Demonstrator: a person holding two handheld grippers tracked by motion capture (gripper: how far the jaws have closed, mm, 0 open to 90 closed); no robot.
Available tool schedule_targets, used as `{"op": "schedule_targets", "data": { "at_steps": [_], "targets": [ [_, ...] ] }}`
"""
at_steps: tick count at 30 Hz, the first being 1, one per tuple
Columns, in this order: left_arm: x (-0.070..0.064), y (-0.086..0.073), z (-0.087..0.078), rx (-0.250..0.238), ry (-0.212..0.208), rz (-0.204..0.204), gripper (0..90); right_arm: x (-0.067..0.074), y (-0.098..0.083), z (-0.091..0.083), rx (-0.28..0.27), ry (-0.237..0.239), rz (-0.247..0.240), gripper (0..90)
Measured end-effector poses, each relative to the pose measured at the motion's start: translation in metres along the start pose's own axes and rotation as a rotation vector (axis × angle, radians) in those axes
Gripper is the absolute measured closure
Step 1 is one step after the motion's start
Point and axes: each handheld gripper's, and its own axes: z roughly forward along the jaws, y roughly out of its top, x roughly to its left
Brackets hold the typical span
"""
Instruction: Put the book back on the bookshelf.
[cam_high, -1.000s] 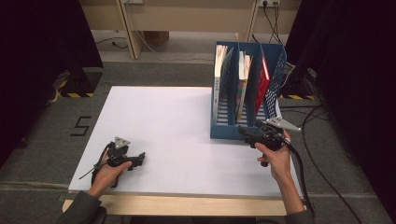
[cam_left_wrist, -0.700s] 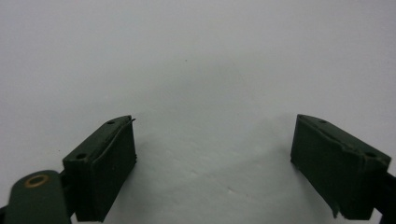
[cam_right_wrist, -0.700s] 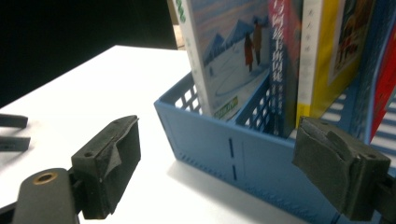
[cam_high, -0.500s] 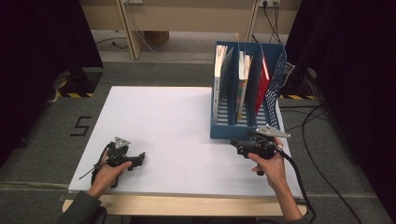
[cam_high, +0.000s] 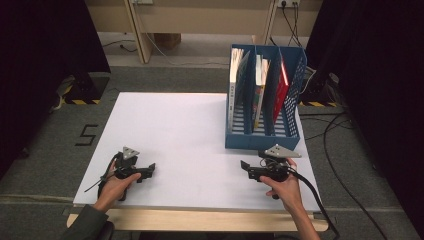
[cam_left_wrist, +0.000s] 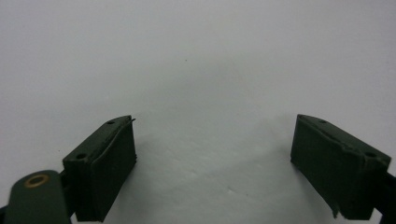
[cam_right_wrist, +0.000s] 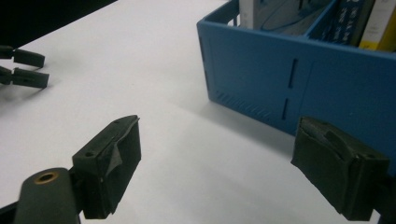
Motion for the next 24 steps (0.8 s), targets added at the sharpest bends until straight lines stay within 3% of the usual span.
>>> {"op": "schedule_targets", "data": {
  "at_steps": [24],
  "targets": [
    [0.000,0.000,0.000,-0.001,-0.003,0.000,12.8,0.014,-0.023,0.010,0.188,-0.042,-0.111,16.1]
  ]
}}
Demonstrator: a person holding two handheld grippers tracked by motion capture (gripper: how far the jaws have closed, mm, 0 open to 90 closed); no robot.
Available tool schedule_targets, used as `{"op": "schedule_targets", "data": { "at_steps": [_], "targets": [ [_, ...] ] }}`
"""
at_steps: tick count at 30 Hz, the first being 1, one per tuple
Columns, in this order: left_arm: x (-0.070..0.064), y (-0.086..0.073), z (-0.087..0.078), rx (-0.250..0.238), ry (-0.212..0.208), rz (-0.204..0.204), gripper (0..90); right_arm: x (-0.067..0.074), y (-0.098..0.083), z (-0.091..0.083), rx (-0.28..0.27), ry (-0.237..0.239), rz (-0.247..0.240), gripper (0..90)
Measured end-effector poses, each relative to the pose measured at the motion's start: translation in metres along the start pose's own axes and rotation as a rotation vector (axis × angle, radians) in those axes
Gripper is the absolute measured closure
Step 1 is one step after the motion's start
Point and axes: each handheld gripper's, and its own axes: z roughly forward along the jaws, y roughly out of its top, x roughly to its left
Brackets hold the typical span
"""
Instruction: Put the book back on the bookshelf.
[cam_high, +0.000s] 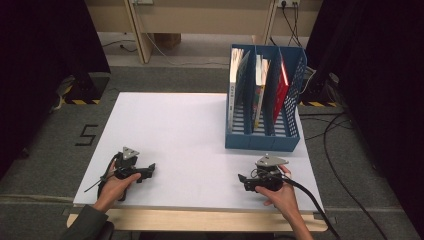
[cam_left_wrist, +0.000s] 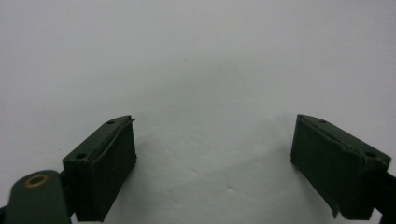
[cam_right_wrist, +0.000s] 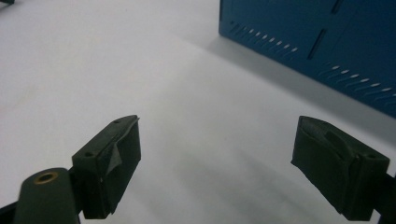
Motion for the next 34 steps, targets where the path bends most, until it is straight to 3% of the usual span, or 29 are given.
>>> {"op": "schedule_targets", "data": {
  "at_steps": [9,12,16,34],
  "targets": [
    [0.000,0.000,0.000,0.001,0.000,0.002,12.8,0.009,-0.010,0.010,0.102,0.021,-0.035,15.4],
    [0.000,0.000,0.000,0.001,0.000,0.002,12.8,0.012,-0.012,0.013,0.094,-0.001,-0.069,14.2],
    [0.000,0.000,0.000,-0.001,0.003,0.002,12.8,0.011,-0.017,0.012,0.056,0.002,-0.060,14.0],
    [0.000,0.000,0.000,0.001,0.001,0.003,12.8,0.014,-0.023,0.011,0.021,-0.026,-0.044,14.1]
  ]
}}
